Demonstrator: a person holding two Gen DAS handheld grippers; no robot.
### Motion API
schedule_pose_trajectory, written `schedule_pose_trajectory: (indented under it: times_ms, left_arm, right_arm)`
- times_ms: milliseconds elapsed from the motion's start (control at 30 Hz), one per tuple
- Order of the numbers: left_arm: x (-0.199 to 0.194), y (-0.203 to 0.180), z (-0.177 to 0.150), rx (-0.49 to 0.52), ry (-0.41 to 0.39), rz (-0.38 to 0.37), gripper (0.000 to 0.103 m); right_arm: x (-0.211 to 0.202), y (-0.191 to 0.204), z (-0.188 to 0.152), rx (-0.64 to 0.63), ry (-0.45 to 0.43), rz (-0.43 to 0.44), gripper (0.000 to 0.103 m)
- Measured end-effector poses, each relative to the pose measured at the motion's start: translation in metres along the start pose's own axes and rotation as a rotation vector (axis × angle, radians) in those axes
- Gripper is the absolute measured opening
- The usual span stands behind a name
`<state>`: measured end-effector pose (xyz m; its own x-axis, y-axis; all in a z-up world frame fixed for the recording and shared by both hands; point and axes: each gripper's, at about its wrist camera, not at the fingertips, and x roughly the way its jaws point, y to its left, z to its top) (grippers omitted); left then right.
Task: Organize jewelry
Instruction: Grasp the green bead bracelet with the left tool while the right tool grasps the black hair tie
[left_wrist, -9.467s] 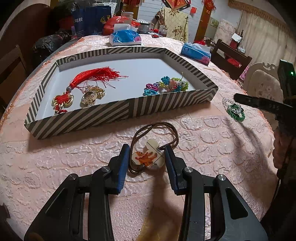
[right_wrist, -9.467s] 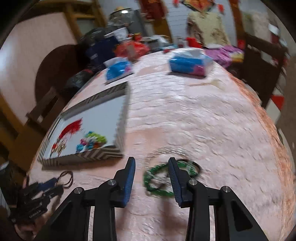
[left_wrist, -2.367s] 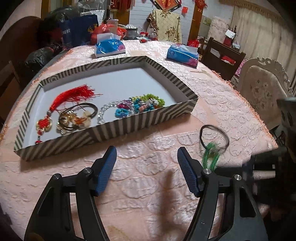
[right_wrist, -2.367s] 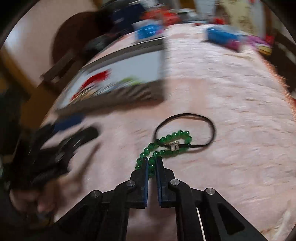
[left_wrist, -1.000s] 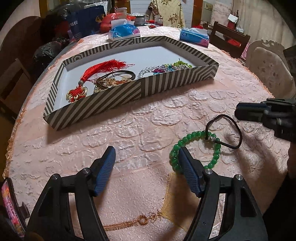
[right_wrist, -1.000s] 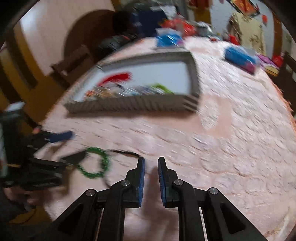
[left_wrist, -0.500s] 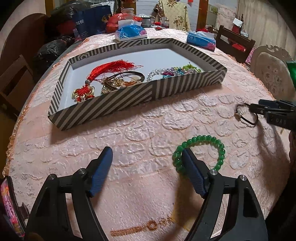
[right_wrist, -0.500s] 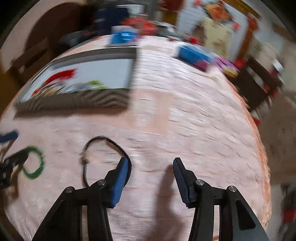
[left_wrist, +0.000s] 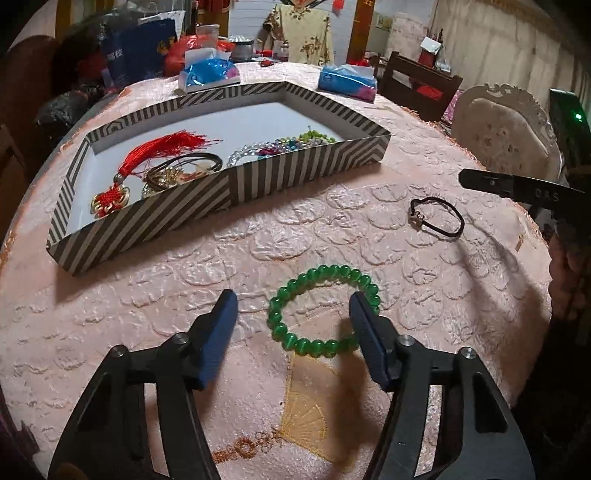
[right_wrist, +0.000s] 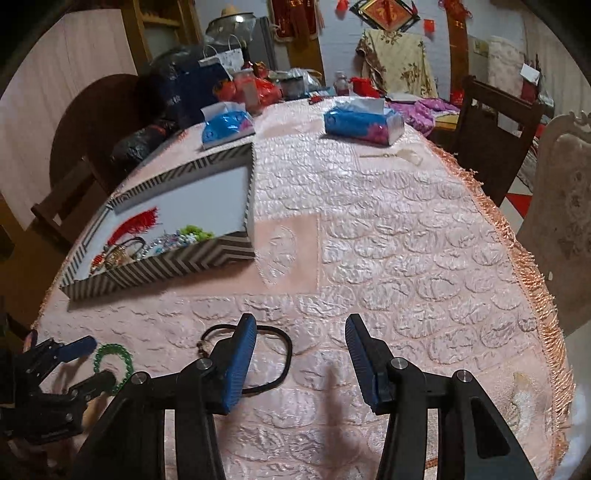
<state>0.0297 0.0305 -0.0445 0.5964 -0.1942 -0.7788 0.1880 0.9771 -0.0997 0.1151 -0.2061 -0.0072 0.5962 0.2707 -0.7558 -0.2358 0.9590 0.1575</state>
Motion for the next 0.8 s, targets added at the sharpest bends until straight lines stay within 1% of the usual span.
schedule_pose_trajectory:
  times_ms: [33,67,100,133,200,367,500,600,667,733,800]
  left_arm:
    - [0.0,0.001,0.0,0.005,-0.001,0.011,0.047]
    - [0.0,0.002,-0.001,0.007,-0.001,0.017,0.032]
    - [-0.001,0.005,-0.001,0.001,0.001,0.013,0.011]
    - [-0.001,0.009,0.0,-0.019,0.014,-0.015,0.006]
    - [-0.003,0.012,-0.002,-0.028,0.016,-0.028,0.007]
    - [-0.006,0.007,-0.007,0.002,0.011,-0.018,0.007]
    - [-0.006,0.003,-0.008,0.029,0.006,-0.004,0.011]
    - [-0.007,0.0,-0.01,0.041,-0.006,0.006,0.013]
    - [-0.007,0.0,-0.011,0.037,-0.011,0.009,0.013]
    - [-0.007,0.0,-0.011,0.031,-0.016,0.013,0.013]
    - [-0.007,-0.001,-0.012,0.031,-0.019,0.022,0.013]
  right_arm:
    - [0.002,0.0,0.002,-0.002,-0.004,0.003,0.047]
    - [0.002,0.001,0.002,-0.004,-0.007,0.012,0.047]
    - [0.001,0.001,0.002,-0.004,-0.01,0.018,0.047]
    - [-0.001,0.002,0.002,-0.004,-0.015,0.026,0.047]
    - [-0.004,0.003,0.0,-0.006,-0.021,0.044,0.047]
    - [-0.004,0.008,-0.007,-0.018,0.005,0.068,0.047]
    - [-0.001,0.011,-0.013,-0.034,0.031,0.077,0.047]
    - [0.007,0.025,-0.017,-0.099,0.072,0.117,0.047]
    - [0.014,0.038,-0.02,-0.164,0.096,0.113,0.047]
    - [0.02,0.052,-0.02,-0.235,0.091,0.107,0.047]
    - [0.028,0.06,-0.017,-0.267,0.091,0.125,0.047]
